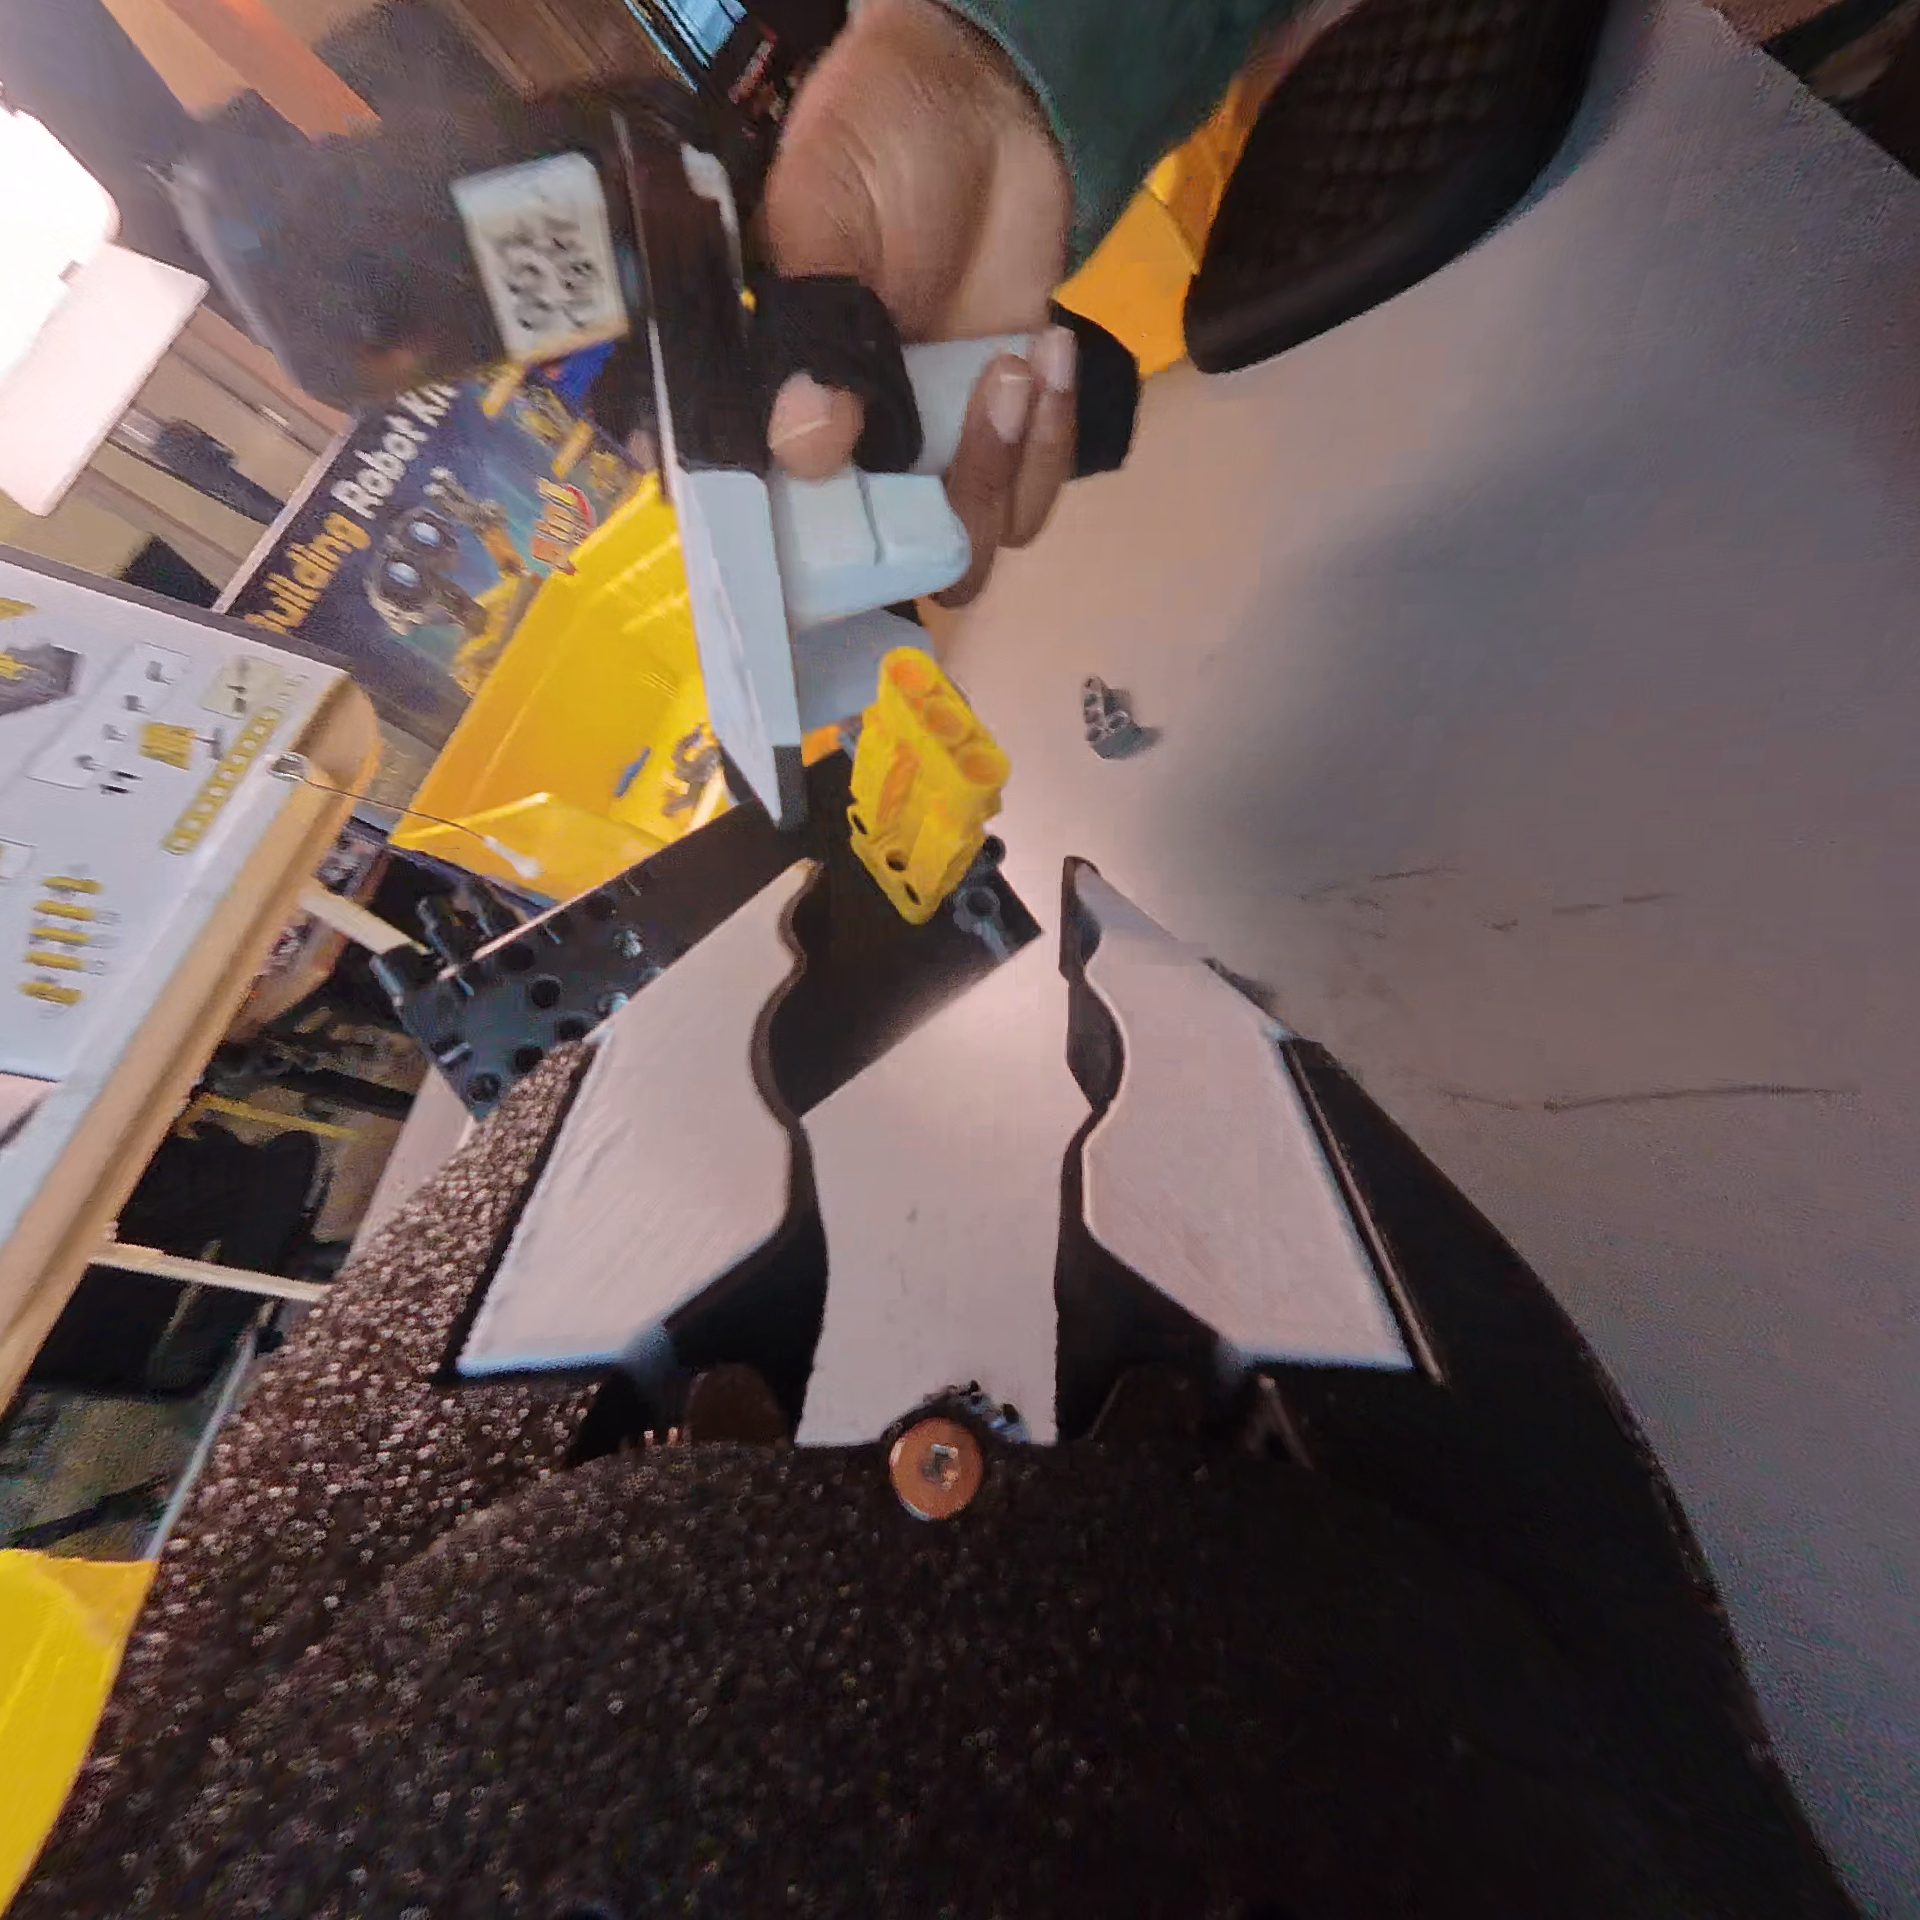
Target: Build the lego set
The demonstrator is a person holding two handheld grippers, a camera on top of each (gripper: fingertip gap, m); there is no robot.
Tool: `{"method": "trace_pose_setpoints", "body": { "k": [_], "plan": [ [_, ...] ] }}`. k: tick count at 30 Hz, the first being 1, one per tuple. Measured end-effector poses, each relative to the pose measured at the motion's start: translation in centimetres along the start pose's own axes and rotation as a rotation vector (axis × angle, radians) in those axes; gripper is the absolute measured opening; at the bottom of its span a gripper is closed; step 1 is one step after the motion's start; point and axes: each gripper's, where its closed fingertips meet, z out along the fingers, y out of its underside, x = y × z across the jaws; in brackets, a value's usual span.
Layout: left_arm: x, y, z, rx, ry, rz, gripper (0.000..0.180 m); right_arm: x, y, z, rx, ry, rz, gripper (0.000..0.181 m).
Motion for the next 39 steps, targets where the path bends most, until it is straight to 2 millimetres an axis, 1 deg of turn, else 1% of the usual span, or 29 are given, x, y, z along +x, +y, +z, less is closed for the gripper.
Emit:
{"method": "trace_pose_setpoints", "body": {
  "k": [1,2,3,4,5,6,9,10,12,14,17,19,22,23,25,27,29,31,33,35,36,37,39],
  "plan": [
    [0.8,0.3,-0.1,-0.02,0.067,-0.016,0.044,0.6,0.3,-0.3,-0.076,0.066,-0.087,0.023],
    [2.0,0.6,-0.4,-0.037,0.171,-0.044,0.044,1.2,0.9,-0.6,-0.174,0.129,-0.183,0.023],
    [3.3,0.9,-1.0,-0.055,0.283,-0.089,0.04,1.7,1.5,-1.0,-0.279,0.188,-0.283,0.023],
    [3.7,1.2,-1.7,-0.065,0.351,-0.135,0.038,2.2,2.0,-1.2,-0.372,0.243,-0.374,0.023],
    [3.3,1.4,-2.4,-0.061,0.37,-0.182,0.034,2.4,2.6,-1.3,-0.467,0.278,-0.449,0.023],
    [2.5,1.4,-3.1,-0.044,0.363,-0.232,0.029,2.5,3.0,-1.1,-0.533,0.296,-0.507,0.023],
    [-1.1,1.6,-4.1,0.018,0.246,-0.364,0.033,3.0,4.1,-0.2,-0.662,0.325,-0.633,0.023],
    [-1.8,2.0,-4.1,0.022,0.208,-0.391,0.036,3.0,4.0,0.2,-0.656,0.32,-0.659,0.024],
    [-1.9,3.1,-3.7,-0.012,0.18,-0.414,0.048,2.8,4.0,0.6,-0.651,0.298,-0.669,0.024],
    [-1.0,4.2,-2.9,-0.076,0.199,-0.417,0.06,2.7,4.0,0.8,-0.632,0.291,-0.681,0.024],
    [0.1,4.8,-2.1,-0.116,0.233,-0.408,0.061,2.4,4.0,0.7,-0.607,0.278,-0.679,0.031],
    [0.3,4.9,-1.9,-0.12,0.236,-0.406,0.06,1.9,3.6,0.0,-0.57,0.26,-0.669,0.035],
    [0.1,4.9,-2.0,-0.12,0.228,-0.413,0.059,1.5,2.8,-2.3,-0.519,0.276,-0.672,0.036],
    [-0.1,4.9,-2.0,-0.119,0.223,-0.416,0.059,1.8,3.0,-3.3,-0.532,0.292,-0.678,0.035],
    [-0.5,4.8,-2.2,-0.107,0.213,-0.425,0.059,2.6,4.3,-5.3,-0.59,0.316,-0.695,0.032],
    [-1.1,4.5,-2.6,-0.079,0.2,-0.444,0.06,3.7,6.6,-6.9,-0.677,0.337,-0.71,0.03],
    [-2.1,3.9,-3.1,-0.033,0.179,-0.472,0.06,4.8,8.7,-7.7,-0.743,0.362,-0.726,0.028],
    [-3.1,3.1,-3.7,0.021,0.154,-0.502,0.058,5.5,10.0,-7.7,-0.759,0.373,-0.73,0.026],
    [-4.0,2.5,-4.1,0.062,0.13,-0.525,0.054,5.9,10.5,-7.1,-0.74,0.373,-0.722,0.02],
    [-4.4,2.0,-4.3,0.085,0.119,-0.531,0.05,6.7,10.9,-6.8,-0.737,0.382,-0.717,0.01],
    [-4.4,1.7,-4.3,0.09,0.117,-0.527,0.049,6.4,11.0,-6.6,-0.72,0.352,-0.703,0.006],
    [-4.3,1.5,-4.3,0.089,0.118,-0.52,0.047,6.2,10.8,-6.4,-0.696,0.34,-0.694,0.006],
    [-4.1,0.9,-4.2,0.077,0.126,-0.501,0.043,5.8,9.8,-6.3,-0.642,0.341,-0.718,0.006]
  ]
}}
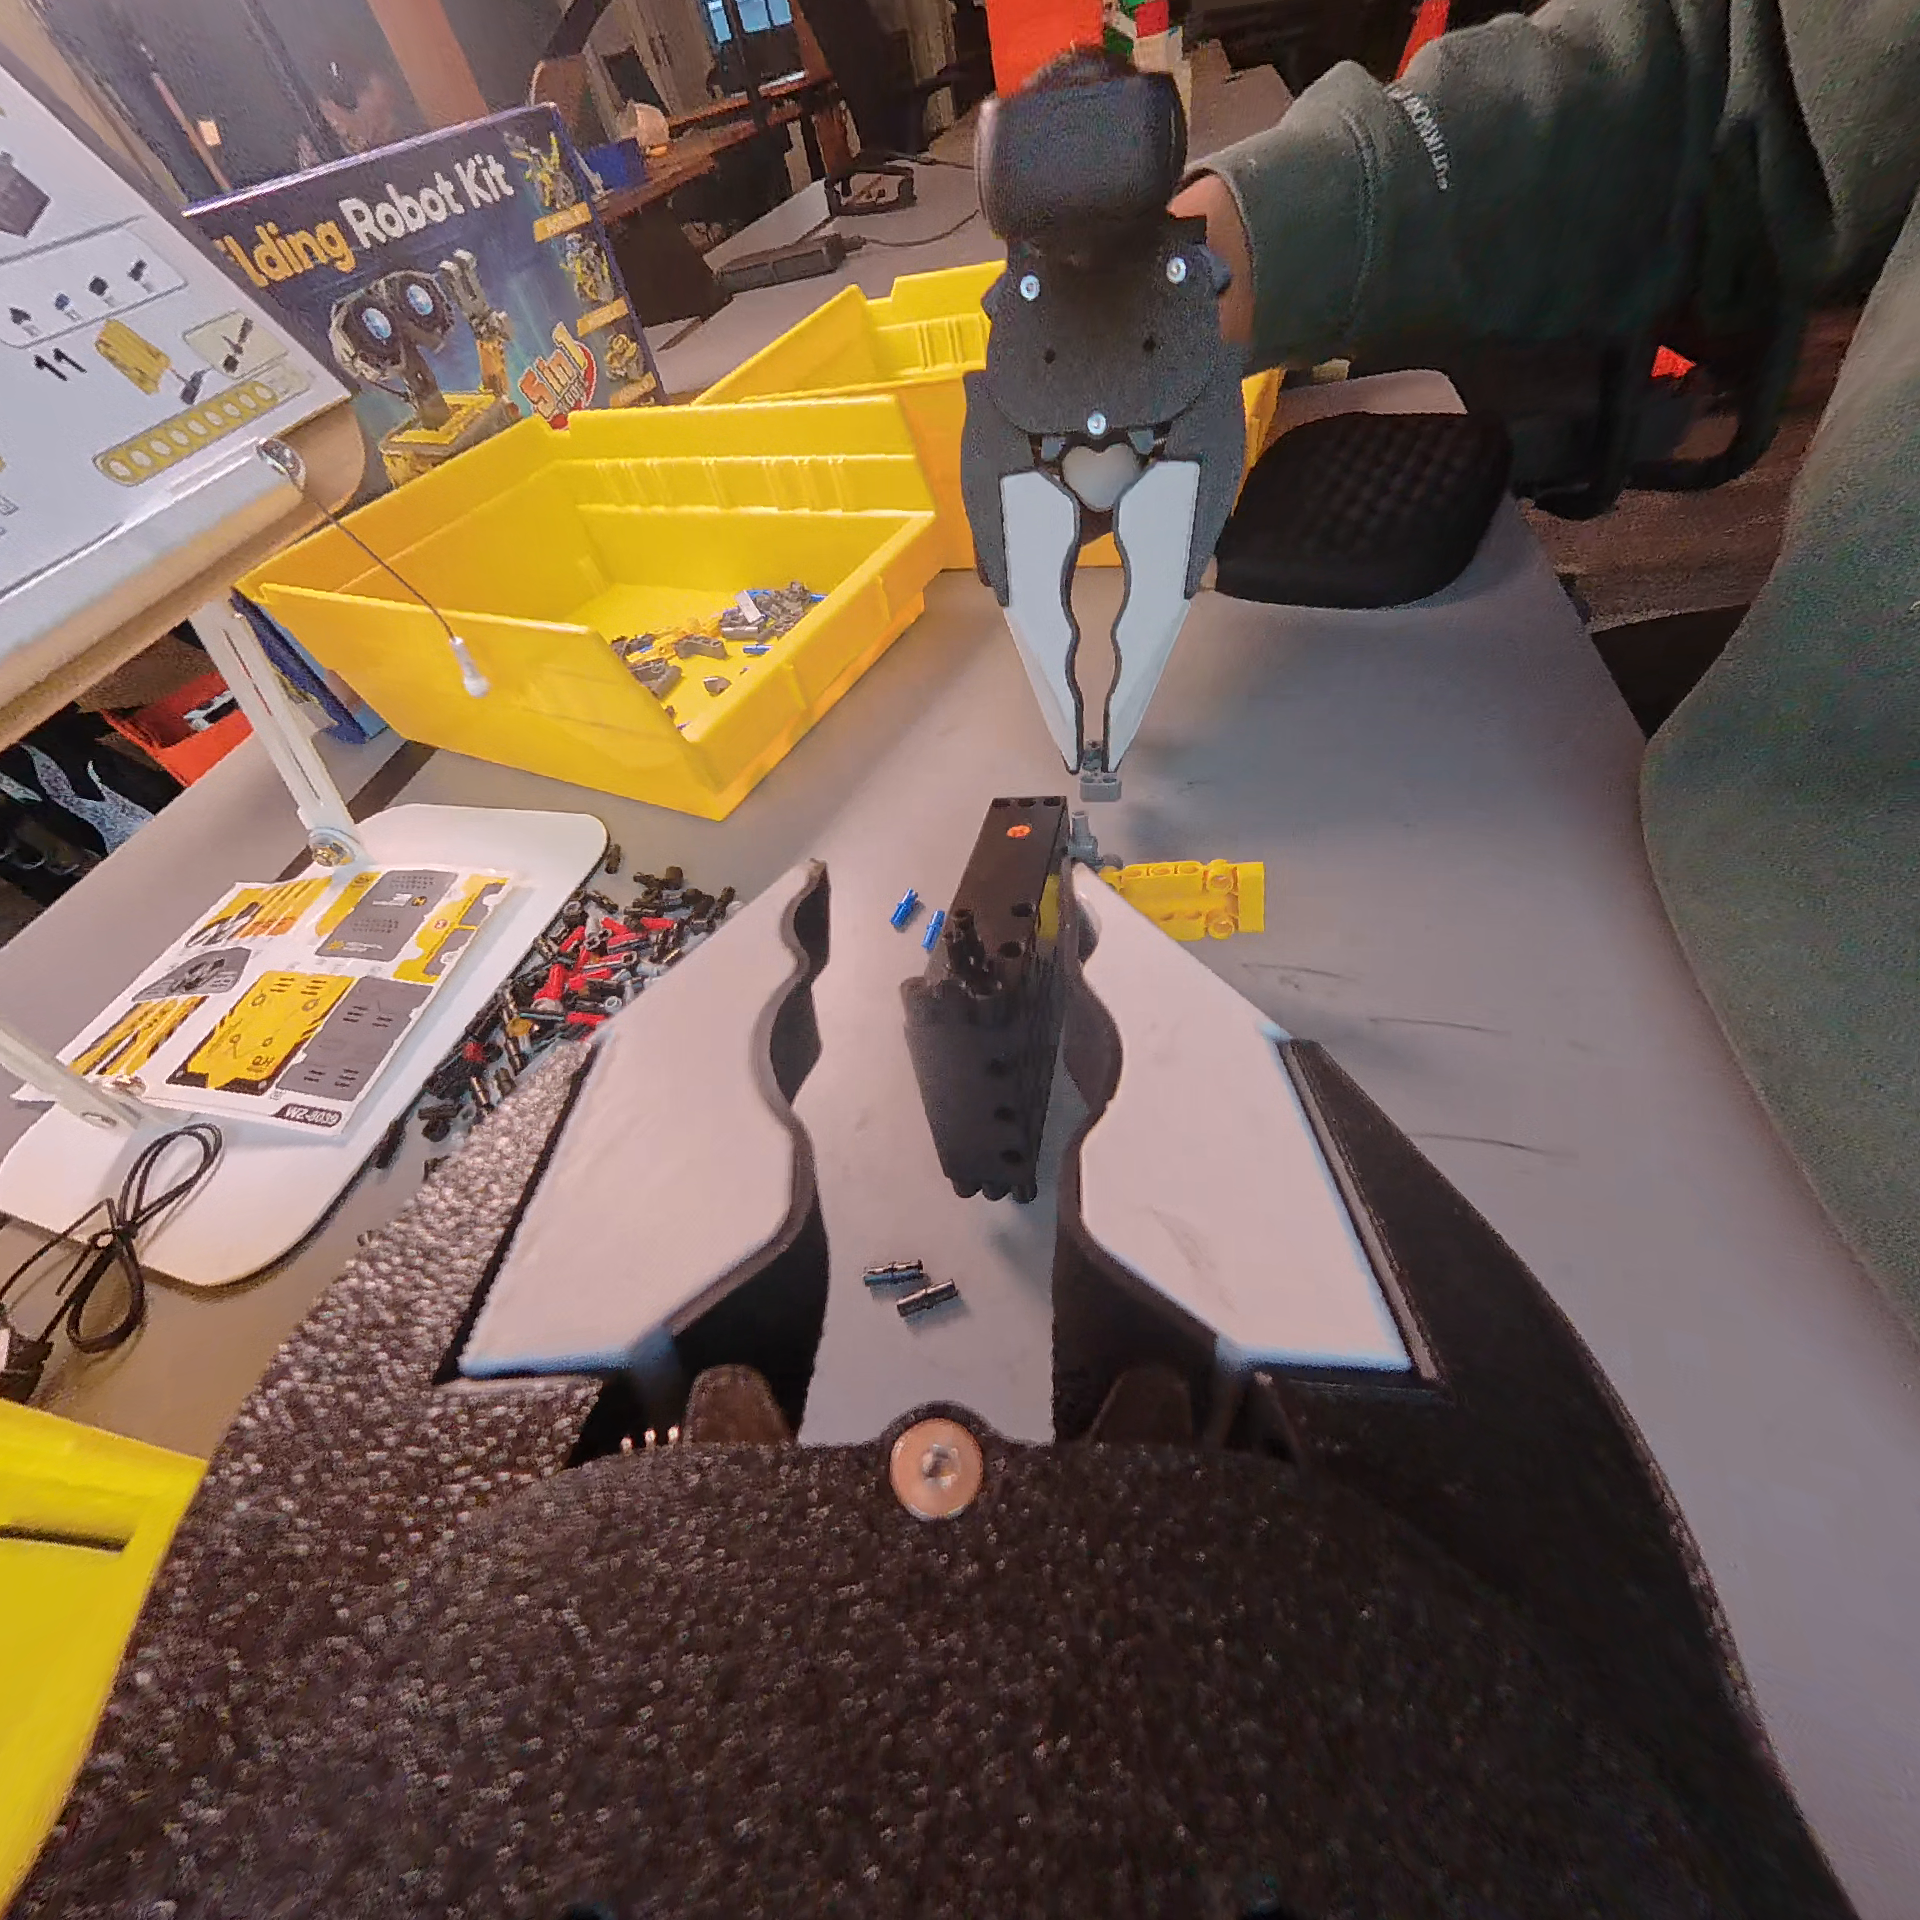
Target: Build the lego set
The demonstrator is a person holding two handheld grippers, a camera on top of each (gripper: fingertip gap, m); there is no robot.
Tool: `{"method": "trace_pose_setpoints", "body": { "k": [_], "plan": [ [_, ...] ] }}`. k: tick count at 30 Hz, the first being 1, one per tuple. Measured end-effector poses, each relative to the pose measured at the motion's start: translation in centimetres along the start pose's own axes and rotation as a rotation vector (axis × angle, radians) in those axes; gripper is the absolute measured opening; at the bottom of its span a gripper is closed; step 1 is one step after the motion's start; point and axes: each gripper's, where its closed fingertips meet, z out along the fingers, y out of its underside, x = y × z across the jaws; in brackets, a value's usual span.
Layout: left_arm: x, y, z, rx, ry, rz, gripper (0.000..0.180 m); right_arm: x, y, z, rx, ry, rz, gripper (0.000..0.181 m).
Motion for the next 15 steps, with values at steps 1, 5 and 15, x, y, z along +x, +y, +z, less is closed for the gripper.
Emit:
{"method": "trace_pose_setpoints", "body": {
  "k": [1,5,15],
  "plan": [
    [0.2,-0.3,0.1,-0.007,0.003,0.014,0.041,0.0,-0.9,-0.6,0.048,0.0,0.001,0.006],
    [1.1,-1.8,1.0,-0.064,0.041,0.089,0.026,0.1,-6.3,-3.7,0.272,0.028,-0.007,0.006],
    [4.2,-0.8,5.5,-0.345,0.183,0.204,0.027,-0.9,-9.7,-2.1,0.304,0.047,-0.103,0.006]
  ]
}}
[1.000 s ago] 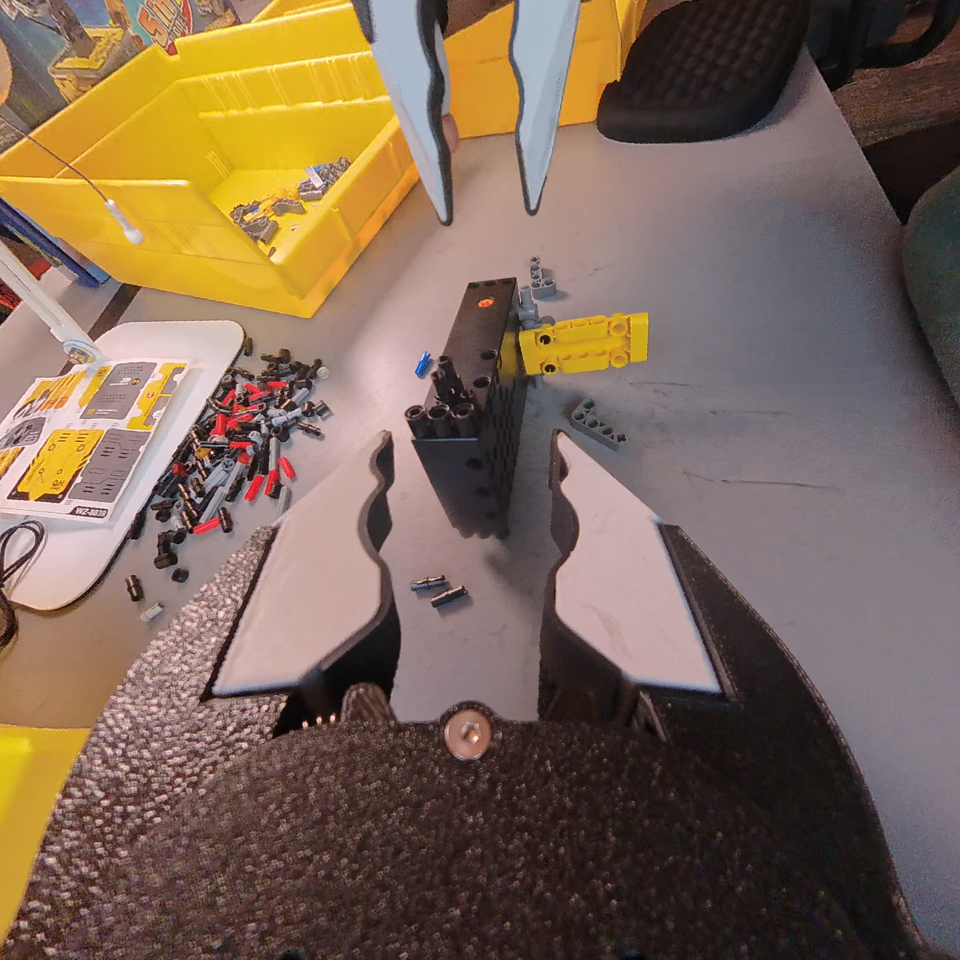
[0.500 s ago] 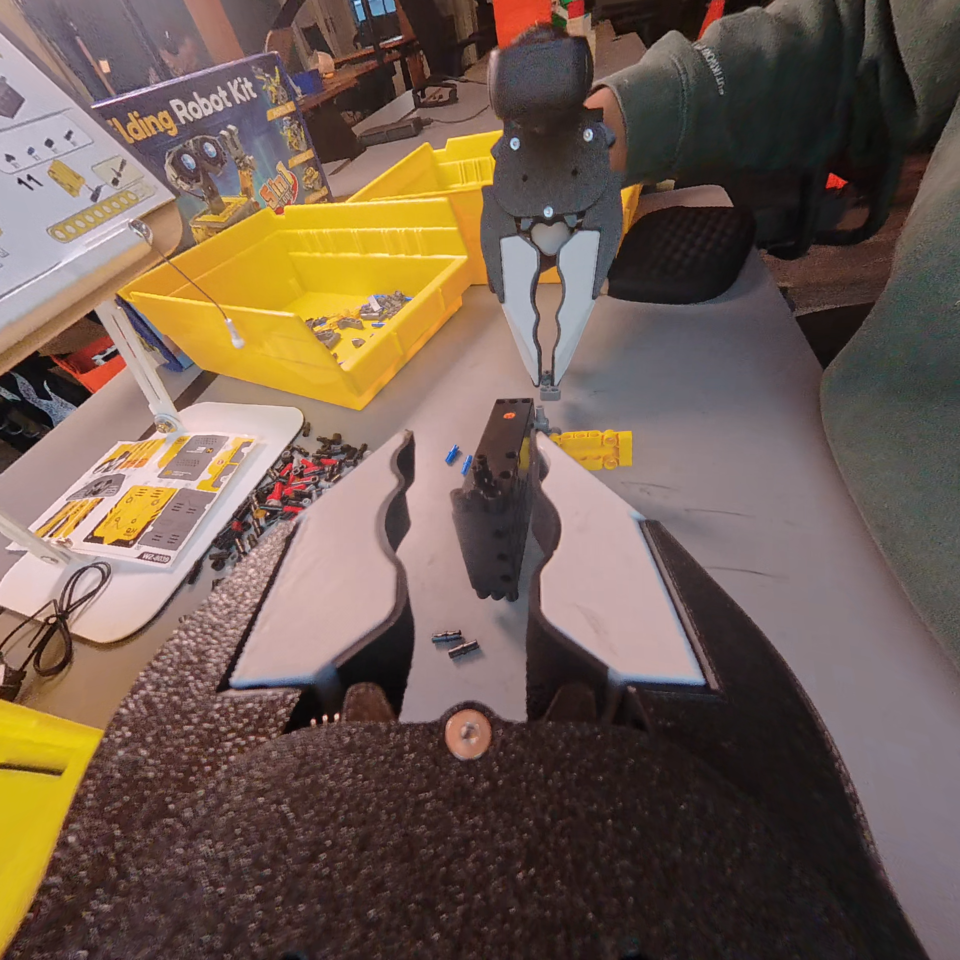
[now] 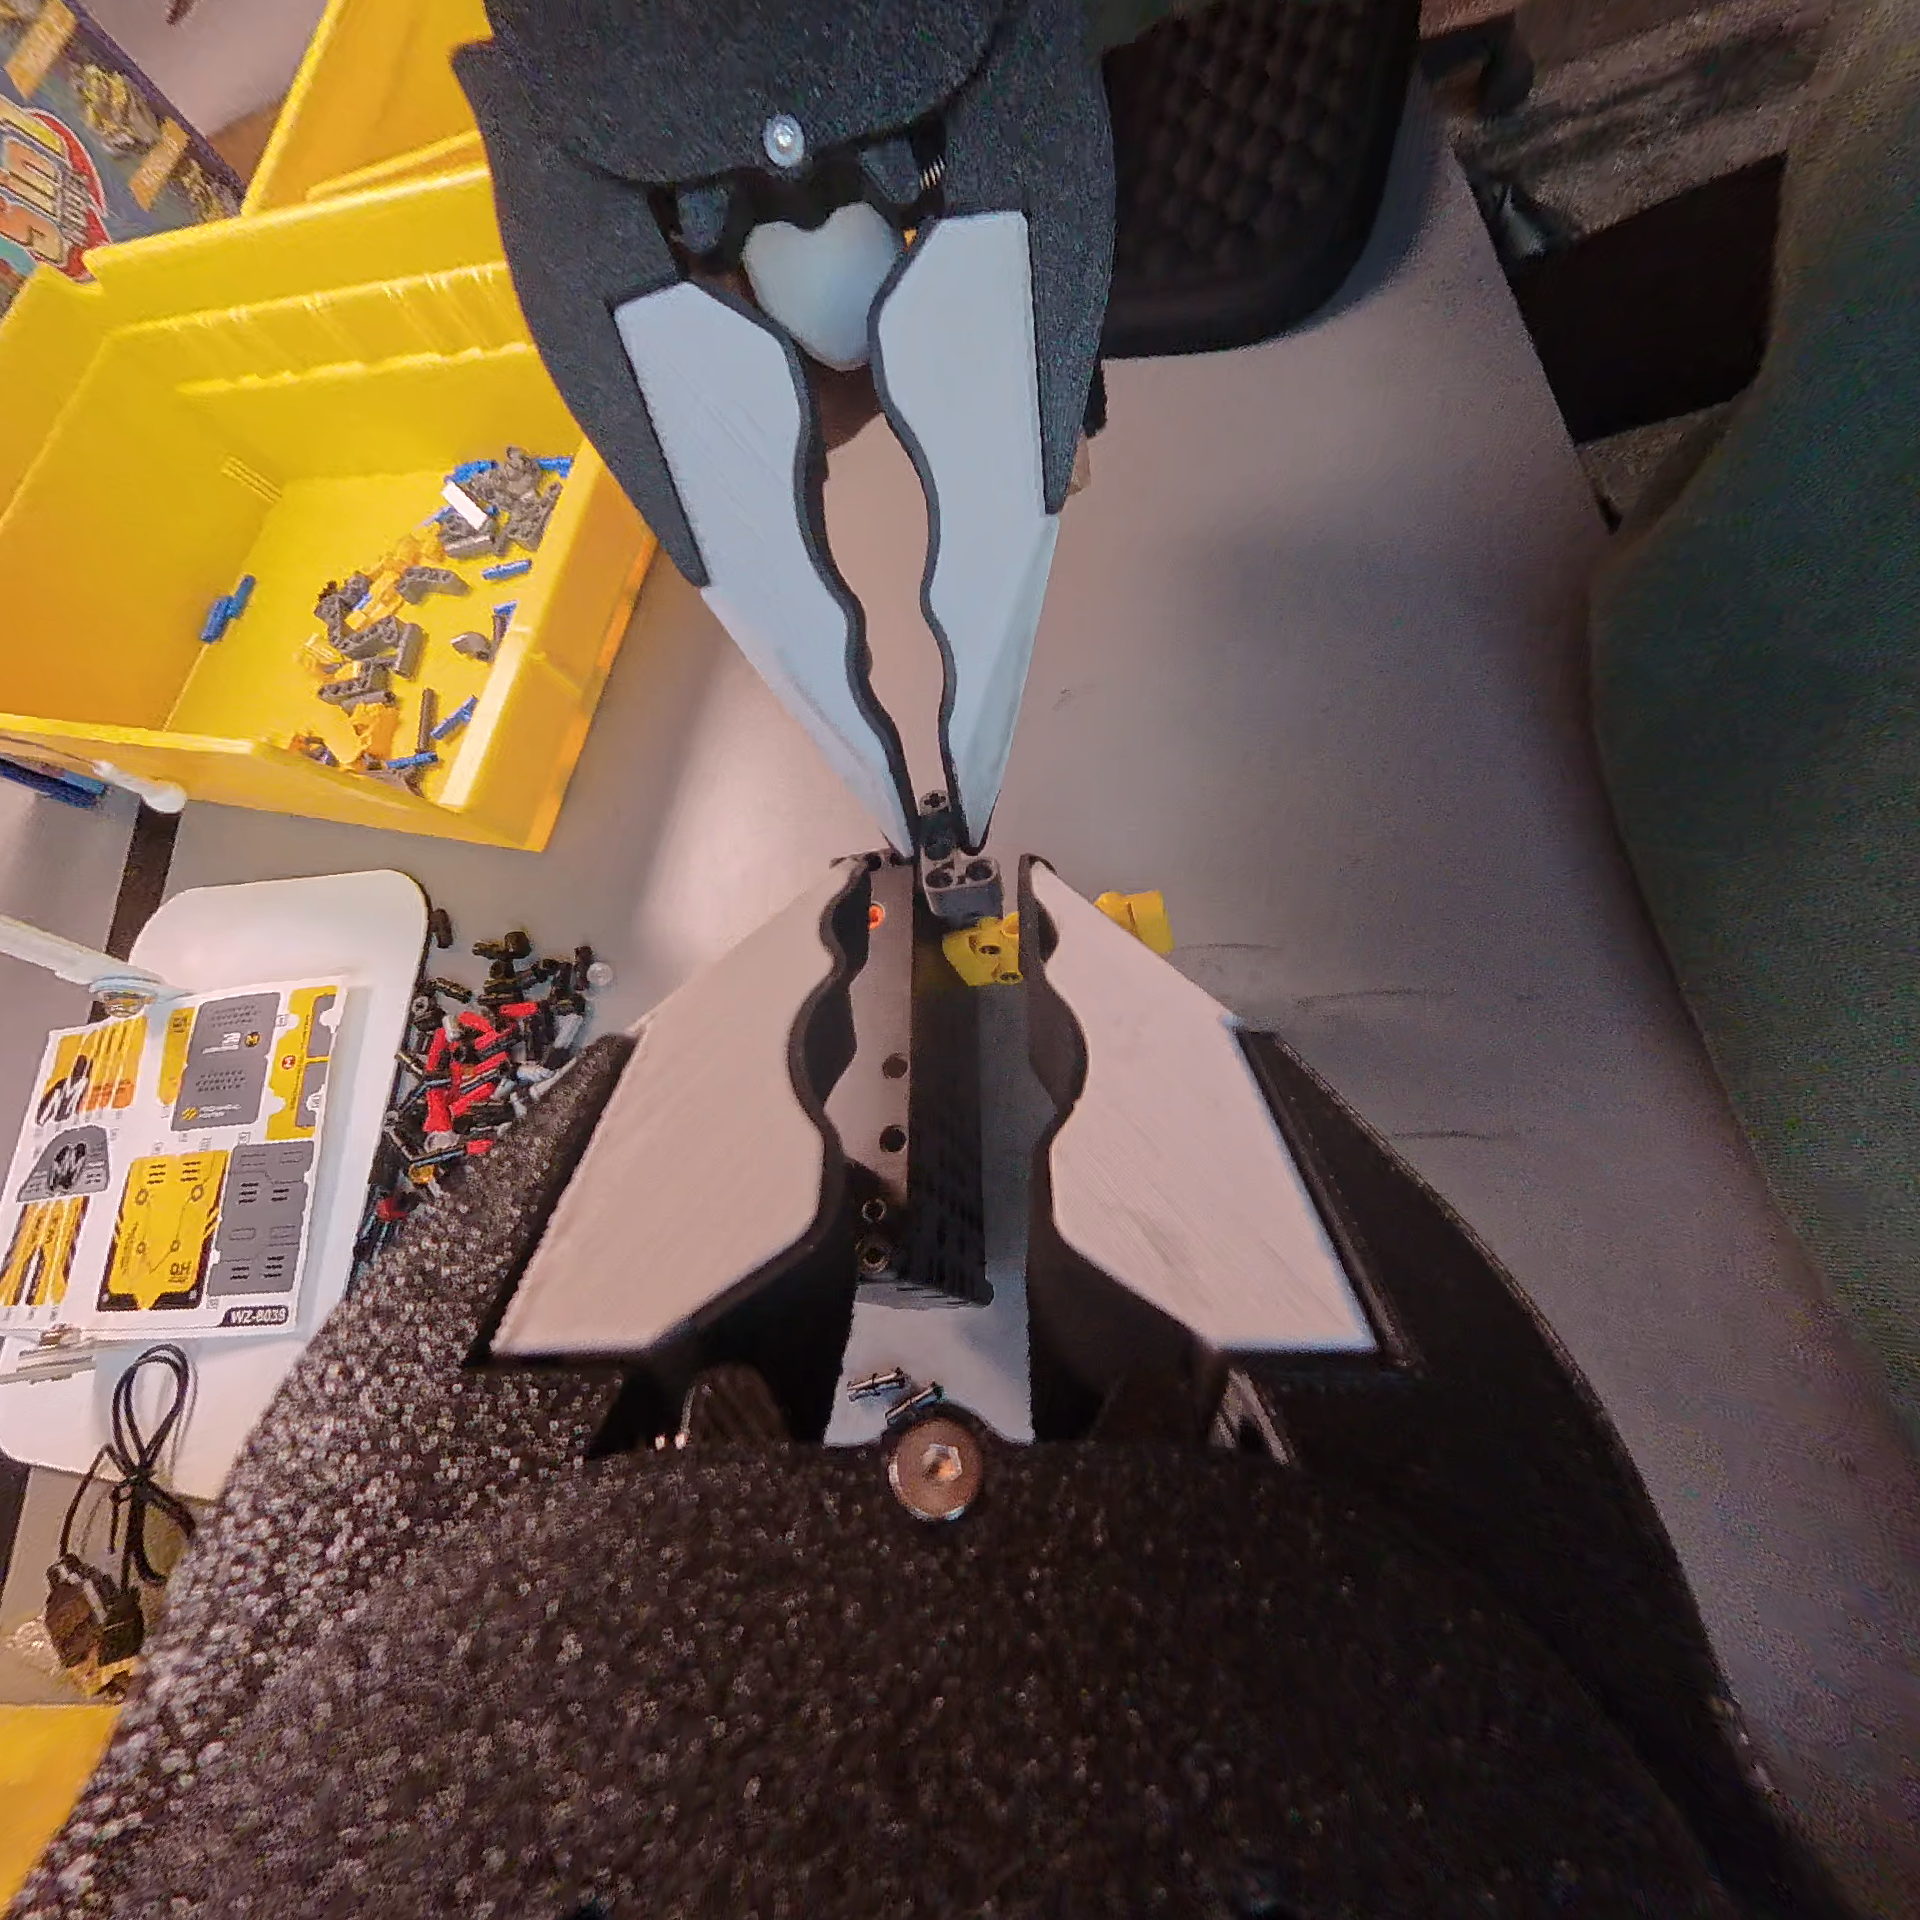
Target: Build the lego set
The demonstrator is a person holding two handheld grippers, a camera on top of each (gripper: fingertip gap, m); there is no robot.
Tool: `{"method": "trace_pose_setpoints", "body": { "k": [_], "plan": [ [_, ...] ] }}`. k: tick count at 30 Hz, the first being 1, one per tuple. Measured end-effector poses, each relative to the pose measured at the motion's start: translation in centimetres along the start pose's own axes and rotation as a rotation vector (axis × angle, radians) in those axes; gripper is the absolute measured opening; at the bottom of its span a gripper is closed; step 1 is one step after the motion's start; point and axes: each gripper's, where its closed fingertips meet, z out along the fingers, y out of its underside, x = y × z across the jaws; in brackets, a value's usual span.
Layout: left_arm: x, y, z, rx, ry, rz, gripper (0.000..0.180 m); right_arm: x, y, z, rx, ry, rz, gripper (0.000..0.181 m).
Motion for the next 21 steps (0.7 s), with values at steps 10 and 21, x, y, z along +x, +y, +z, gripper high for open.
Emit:
{"method": "trace_pose_setpoints", "body": {
  "k": [10,21],
  "plan": [
    [0.0,0.9,1.5,-0.086,0.007,0.035,0.015,0.2,-0.1,-0.2,0.074,0.001,0.018,0.006],
    [-0.2,1.5,2.0,-0.145,0.022,0.077,0.016,0.5,0.3,0.0,0.136,0.101,-0.04,0.008]
  ]
}}
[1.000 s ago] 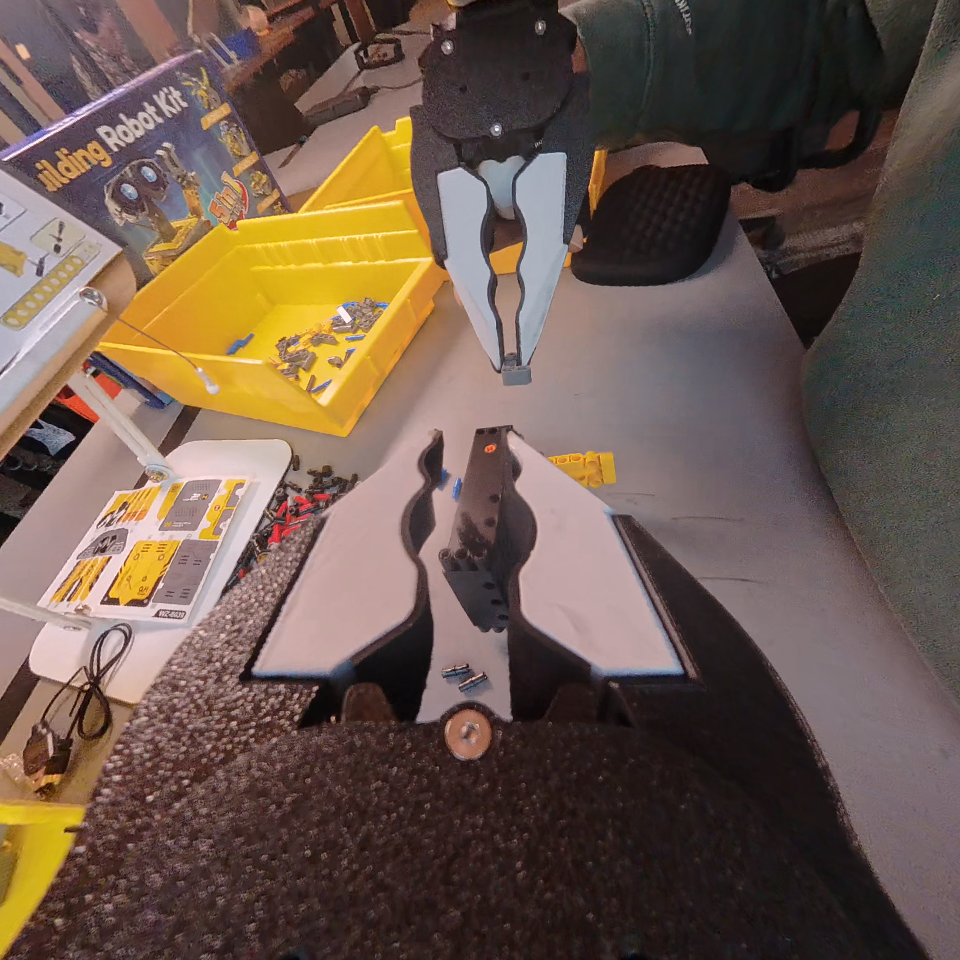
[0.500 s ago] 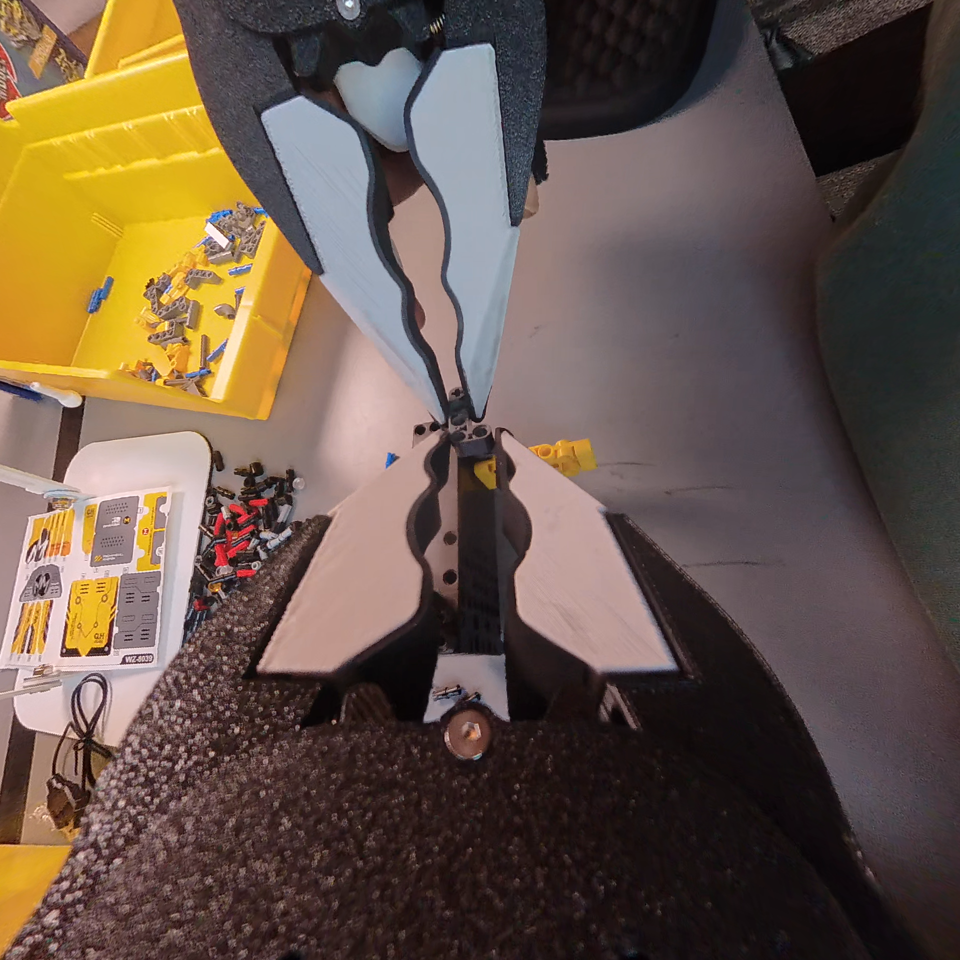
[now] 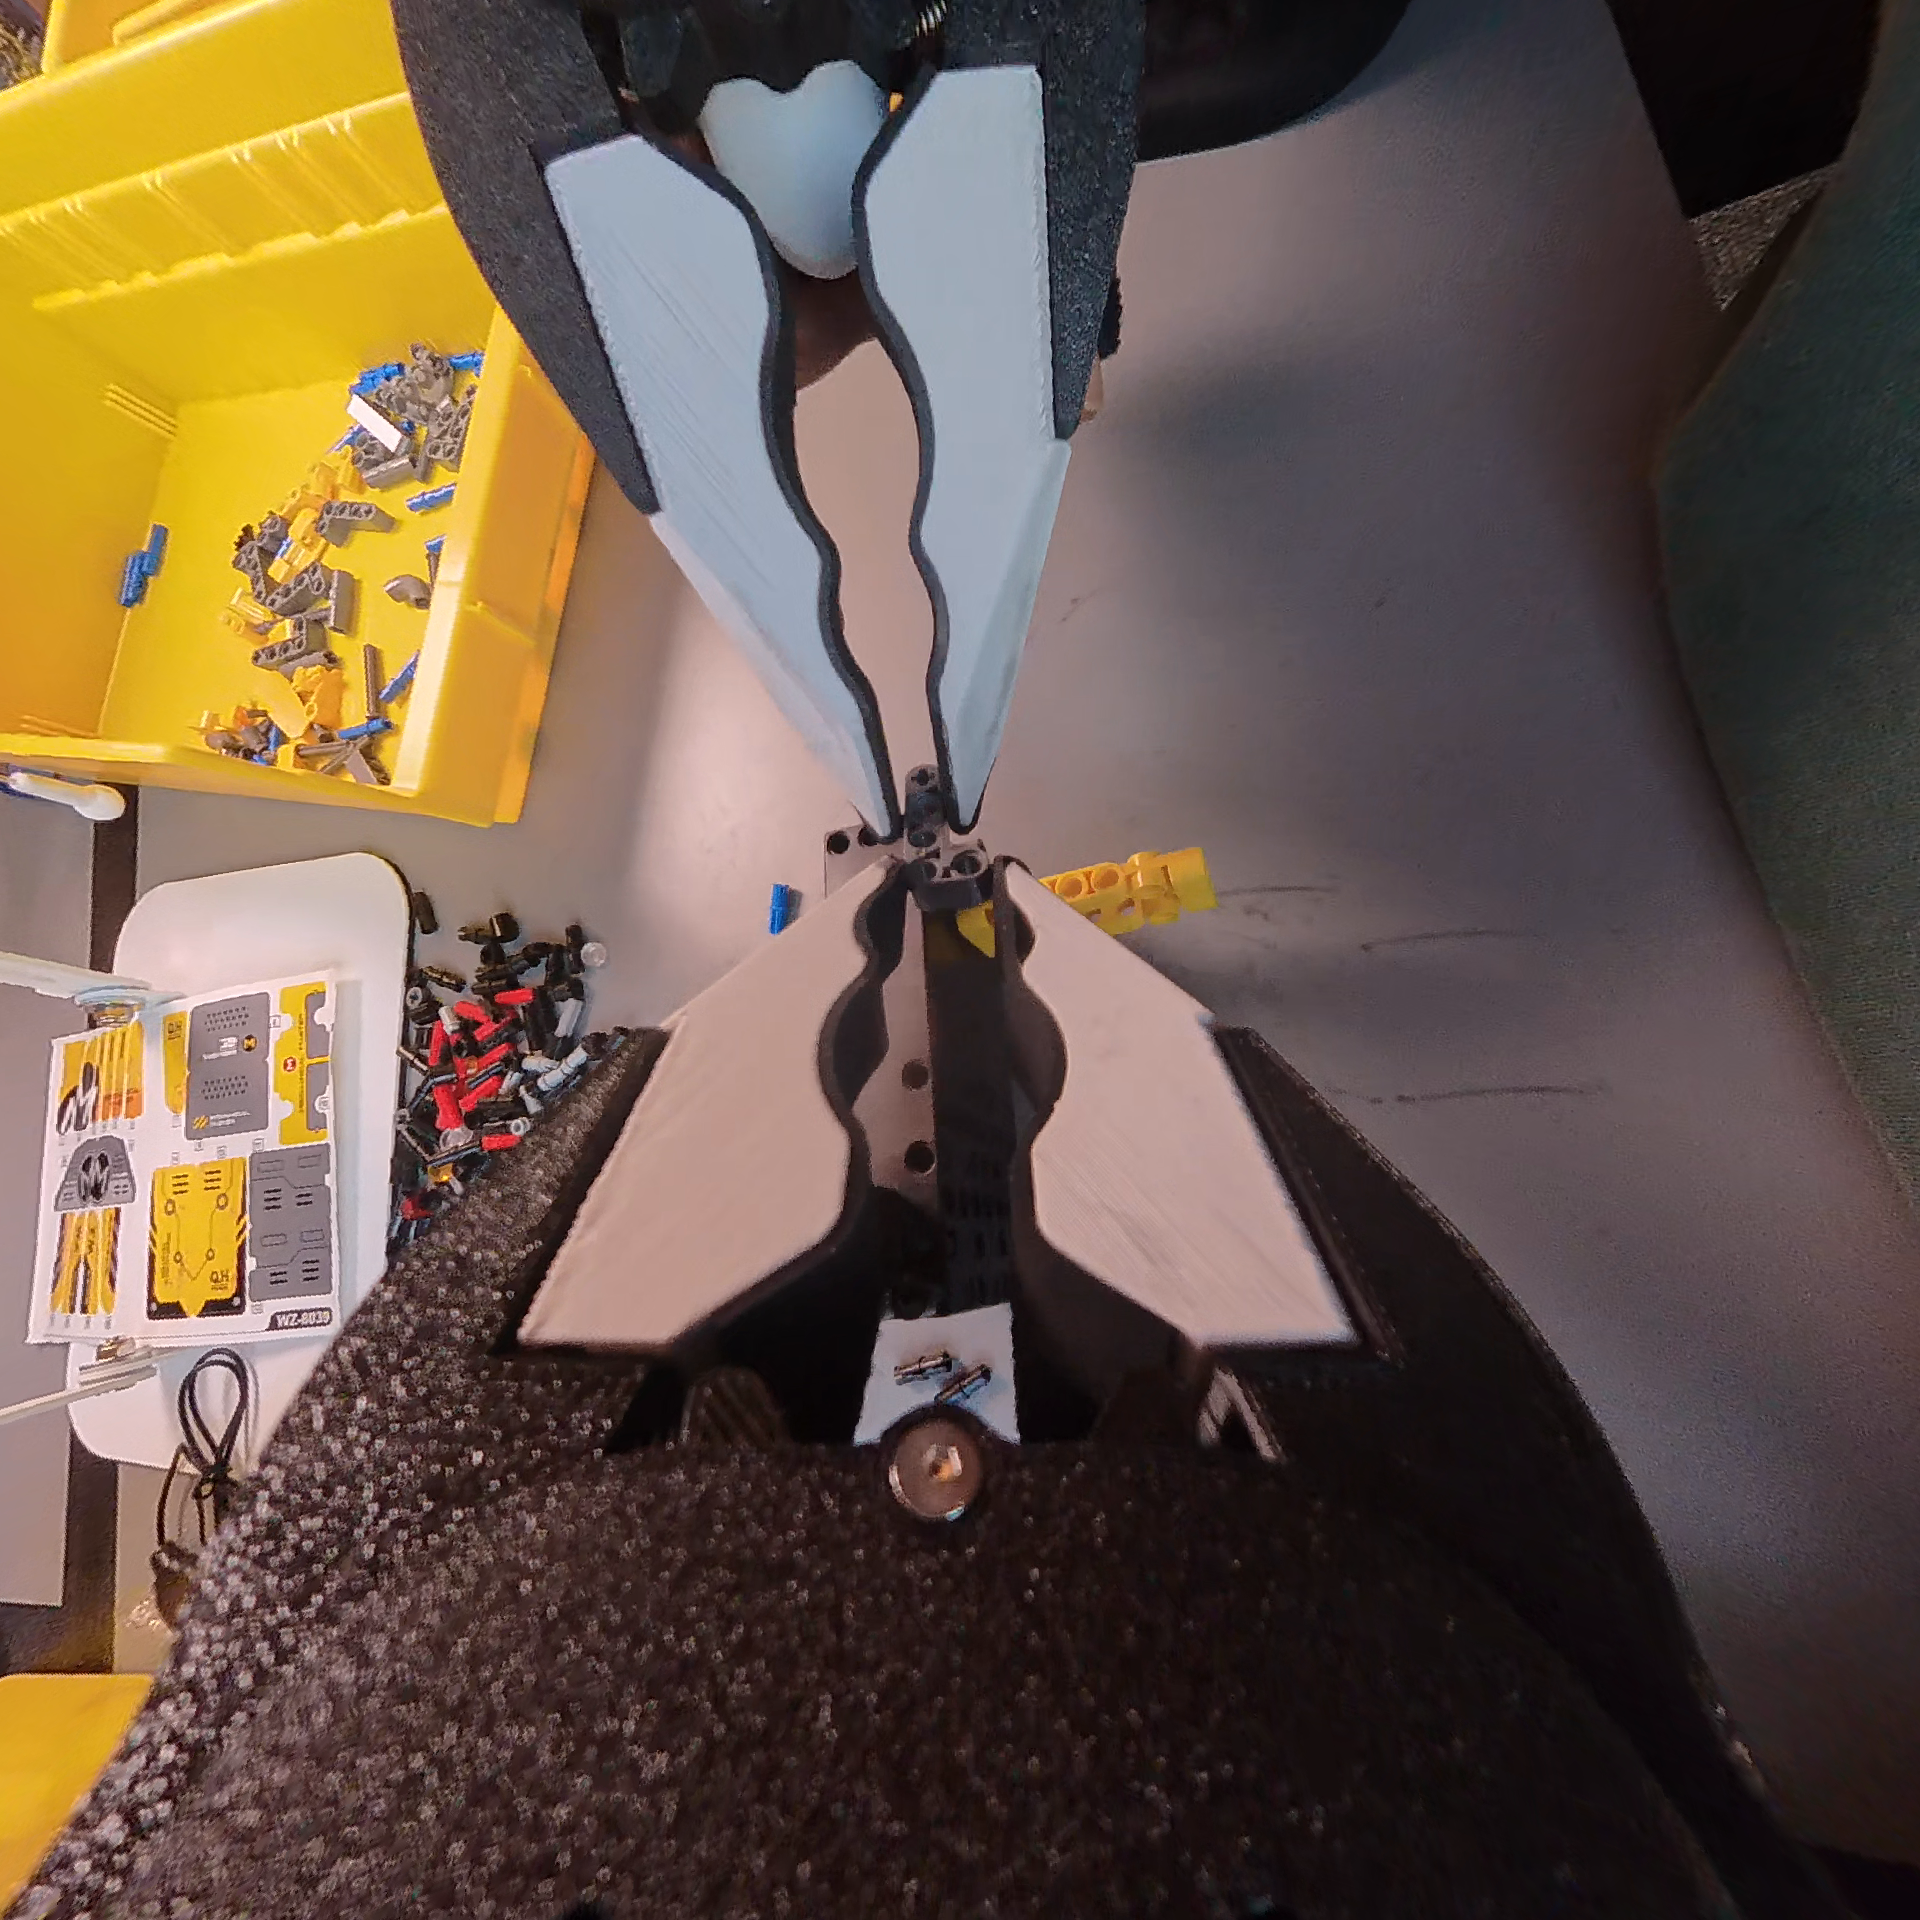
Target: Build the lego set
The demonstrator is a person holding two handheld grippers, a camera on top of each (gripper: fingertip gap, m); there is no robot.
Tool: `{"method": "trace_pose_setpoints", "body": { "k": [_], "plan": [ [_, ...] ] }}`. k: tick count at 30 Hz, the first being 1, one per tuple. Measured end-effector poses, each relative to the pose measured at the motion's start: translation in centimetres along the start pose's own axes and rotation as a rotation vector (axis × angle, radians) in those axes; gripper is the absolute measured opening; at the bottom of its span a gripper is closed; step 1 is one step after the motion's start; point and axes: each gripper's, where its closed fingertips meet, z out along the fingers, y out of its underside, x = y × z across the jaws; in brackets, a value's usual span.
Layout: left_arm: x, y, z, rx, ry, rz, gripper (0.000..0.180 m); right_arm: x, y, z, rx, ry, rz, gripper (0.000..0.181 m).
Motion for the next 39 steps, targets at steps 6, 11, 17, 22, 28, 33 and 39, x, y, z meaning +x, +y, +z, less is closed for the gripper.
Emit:
{"method": "trace_pose_setpoints", "body": {
  "k": [6,11,17,22,28,33,39],
  "plan": [
    [0.2,0.1,0.2,-0.004,0.011,0.008,0.018,-0.1,0.4,0.2,-0.045,-0.015,-0.006,0.006],
    [-1.1,0.2,-1.4,0.053,-0.049,-0.055,0.056,-0.2,1.2,0.5,-0.116,-0.038,-0.001,0.006],
    [-1.6,4.0,-2.4,0.11,-0.02,-0.229,0.072,-0.2,1.4,0.9,-0.157,-0.069,0.014,0.006],
    [-0.5,5.5,0.3,0.126,0.015,-0.27,0.065,-0.3,1.2,1.2,-0.203,-0.091,-0.003,0.006],
    [-0.6,4.8,1.5,0.202,0.0,-0.299,0.031,-0.5,1.0,1.5,-0.237,-0.102,0.018,0.006],
    [-0.5,4.8,1.5,0.216,0.006,-0.329,0.027,-0.4,1.1,1.7,-0.264,-0.068,0.006,0.006],
    [-0.7,4.8,1.5,0.224,0.051,-0.396,0.027,0.0,1.1,1.8,-0.279,-0.026,-0.042,0.006]
  ]
}}
